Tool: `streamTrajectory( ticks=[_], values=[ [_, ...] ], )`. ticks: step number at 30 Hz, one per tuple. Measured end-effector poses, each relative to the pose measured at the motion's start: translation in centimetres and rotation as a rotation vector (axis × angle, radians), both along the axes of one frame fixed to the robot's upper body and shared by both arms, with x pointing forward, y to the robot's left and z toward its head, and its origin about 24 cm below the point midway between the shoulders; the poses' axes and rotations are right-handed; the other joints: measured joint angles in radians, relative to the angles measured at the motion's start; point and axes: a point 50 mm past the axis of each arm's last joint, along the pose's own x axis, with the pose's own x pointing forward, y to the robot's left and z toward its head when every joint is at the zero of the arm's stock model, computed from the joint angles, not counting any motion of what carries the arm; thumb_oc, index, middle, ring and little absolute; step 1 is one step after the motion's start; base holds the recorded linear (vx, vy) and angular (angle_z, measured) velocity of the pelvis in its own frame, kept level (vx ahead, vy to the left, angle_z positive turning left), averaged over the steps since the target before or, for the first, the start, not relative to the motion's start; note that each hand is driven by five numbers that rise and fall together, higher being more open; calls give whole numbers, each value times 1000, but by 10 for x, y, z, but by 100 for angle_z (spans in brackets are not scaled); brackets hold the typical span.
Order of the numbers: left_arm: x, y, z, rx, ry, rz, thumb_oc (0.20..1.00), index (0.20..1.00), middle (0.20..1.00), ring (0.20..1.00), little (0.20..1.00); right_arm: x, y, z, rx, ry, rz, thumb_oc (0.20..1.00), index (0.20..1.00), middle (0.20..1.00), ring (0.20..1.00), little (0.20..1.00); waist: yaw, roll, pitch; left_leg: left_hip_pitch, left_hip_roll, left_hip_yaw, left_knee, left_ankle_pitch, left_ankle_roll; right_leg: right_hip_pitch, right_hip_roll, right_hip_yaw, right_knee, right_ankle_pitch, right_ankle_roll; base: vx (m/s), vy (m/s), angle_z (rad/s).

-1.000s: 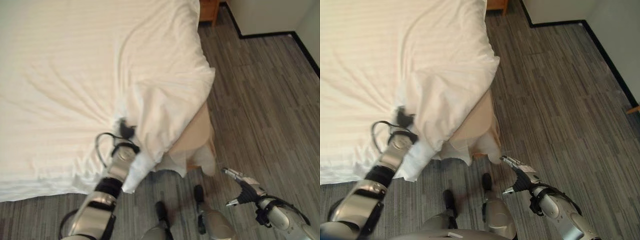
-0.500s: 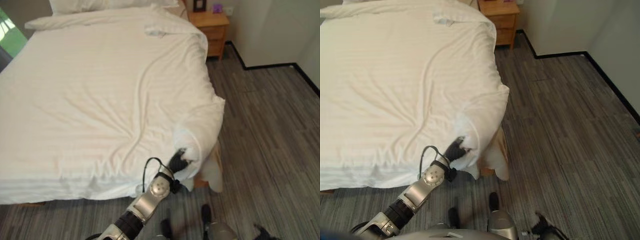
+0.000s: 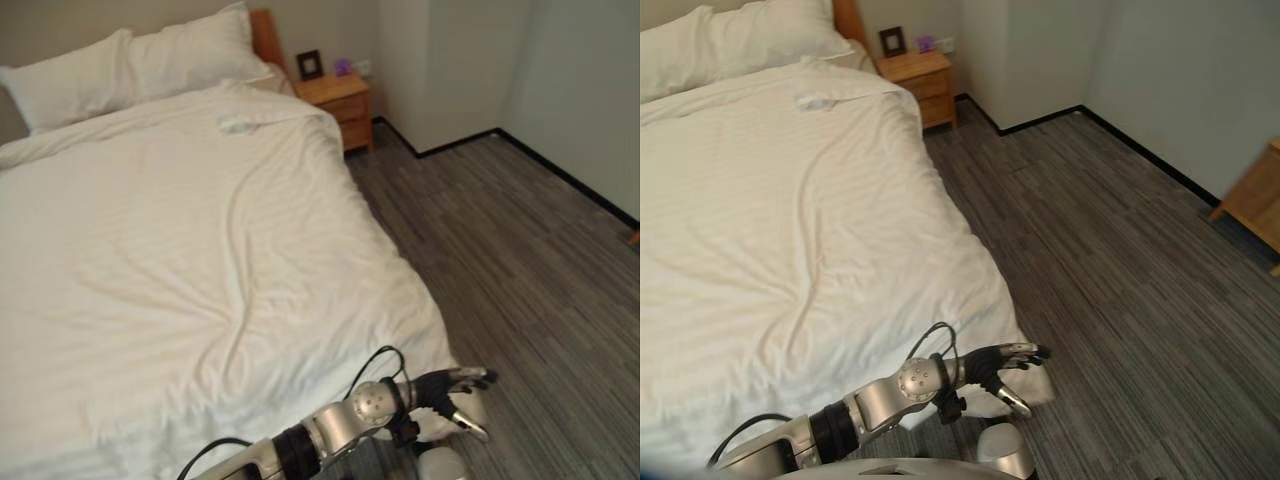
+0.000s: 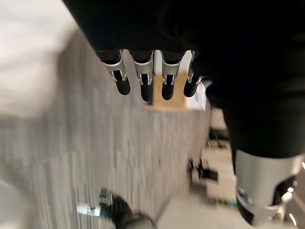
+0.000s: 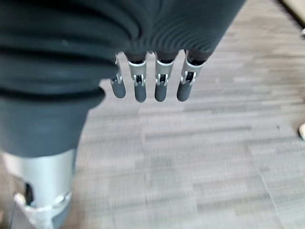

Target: Making the bed.

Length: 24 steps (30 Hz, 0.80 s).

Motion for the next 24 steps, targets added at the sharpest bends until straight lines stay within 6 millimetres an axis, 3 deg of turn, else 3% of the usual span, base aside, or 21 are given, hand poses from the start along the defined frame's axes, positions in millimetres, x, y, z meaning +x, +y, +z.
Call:
streamTrajectory(
  ticks=[4, 5, 8, 9, 10, 11, 12, 13, 15, 16, 17, 19, 20, 22, 24],
  values=[
    [3, 0, 14, -85, 37, 11, 1000, 1000, 1000, 1000, 1000, 10, -25, 19, -74, -30, -5, 1000, 1000, 1000, 1000, 1000, 4, 3, 3, 11, 2, -4, 0, 0, -1, 8, 4, -8, -1, 1, 2, -13, -25, 0],
    [10, 7, 18, -96, 29, 51, 1000, 1000, 1000, 1000, 1000, 22, -36, 29, -114, -53, 36, 1000, 1000, 1000, 1000, 1000, 11, 6, 4, 10, 3, -10, 0, 0, 0, 17, 4, -15, -1, 1, 2, -9, -29, 8],
    [30, 34, 33, -144, -25, 171, 1000, 1000, 1000, 1000, 1000, 57, -40, 43, -153, -103, 173, 1000, 1000, 1000, 1000, 1000, 31, -3, 6, 16, 5, -37, 0, 0, 0, 30, 3, -39, -1, 1, 2, 23, -43, 17],
    [47, 51, 41, -169, -60, 285, 1000, 1000, 1000, 1000, 1000, 88, -42, 56, -175, -179, 204, 200, 200, 200, 200, 200, 49, -4, 4, 17, 6, -60, 0, 0, 0, 44, 1, -60, 0, 1, 2, 19, -54, 40],
    [66, 77, 52, -229, -88, 464, 1000, 1000, 1000, 1000, 1000, 126, -33, 72, -189, -321, 285, 200, 200, 200, 200, 200, 85, -4, 4, 17, 7, -85, 0, 0, -1, 48, 3, -75, 0, 1, 2, 5, -53, 79],
    [78, 110, 52, -265, -102, 666, 1000, 1000, 1000, 1000, 1000, 160, -8, 81, -164, -474, 376, 200, 200, 200, 200, 200, 118, -22, -4, 15, 13, -121, 1, 2, -1, 63, 6, -101, -1, 0, -1, -23, -57, 96],
    [74, 147, 36, -201, -94, 807, 1000, 1000, 1000, 1000, 1000, 189, 29, 86, -75, -615, 442, 200, 200, 200, 200, 200, 180, -27, -18, 11, 28, -152, 1, 5, -2, 88, 21, -135, 5, -6, -12, -36, -45, 87],
    [64, 174, 27, -179, -89, 915, 1000, 1000, 1000, 1000, 1000, 202, 61, 110, -4, -757, 542, 200, 200, 200, 200, 200, 198, -22, -21, 8, 32, -169, 1, 8, -5, 86, 26, -154, 5, -12, -23, -29, -27, 36],
    [36, 234, -1, -74, -31, 1178, 1000, 1000, 1000, 1000, 1000, 208, 140, 171, 181, -1154, 841, 200, 200, 200, 200, 200, 198, -15, -25, 14, 42, -177, 2, 12, -15, 90, 30, -166, 4, -18, -30, 0, 8, 36],
    [22, 264, -16, 46, 4, 1287, 1000, 1000, 1000, 1000, 1000, 211, 160, 182, 262, -1285, 882, 200, 200, 200, 200, 200, 207, -26, -30, 19, 47, -198, 9, 30, -16, 109, 34, -196, 8, -23, -28, 25, 9, 66],
    [-1, 299, -34, 193, 49, 1387, 1000, 1000, 1000, 1000, 1000, 225, 162, 157, 330, -1221, 768, 200, 200, 200, 200, 200, 282, -46, -49, 12, 50, -213, 4, 23, -27, 109, 31, -206, 21, -48, -23, 28, 4, 59],
    [-19, 313, -51, 250, 121, 1484, 1000, 1000, 1000, 1000, 1000, 226, 157, 130, 450, -1164, 557, 200, 200, 200, 200, 200, 314, -66, -58, -3, 39, -230, 3, 21, -22, 109, 18, -232, 20, -51, -20, 19, 0, 43],
    [-35, 322, -63, 288, 183, 1567, 1000, 1000, 1000, 1000, 1000, 223, 161, 106, 610, -1165, 322, 200, 200, 200, 200, 200, 329, -84, -59, -12, 27, -253, 6, 30, -21, 113, 3, -256, 12, -50, -22, 9, 2, 50],
    [-46, 324, -71, 335, 221, 1592, 1000, 1000, 1000, 1000, 1000, 222, 174, 91, 766, -1163, 145, 200, 200, 200, 200, 200, 368, -94, -62, -23, 14, -261, 8, 34, -17, 111, -9, -264, 10, -48, -20, 12, -6, 31],
    [-50, 323, -78, 305, 267, 1655, 1000, 1000, 1000, 1000, 1000, 231, 202, 85, 1012, -1156, 3, 200, 200, 200, 200, 200, 412, -80, -53, -26, -12, -297, 9, 38, -12, 128, -36, -290, 2, -51, -10, -8, -22, 37]
  ],
)
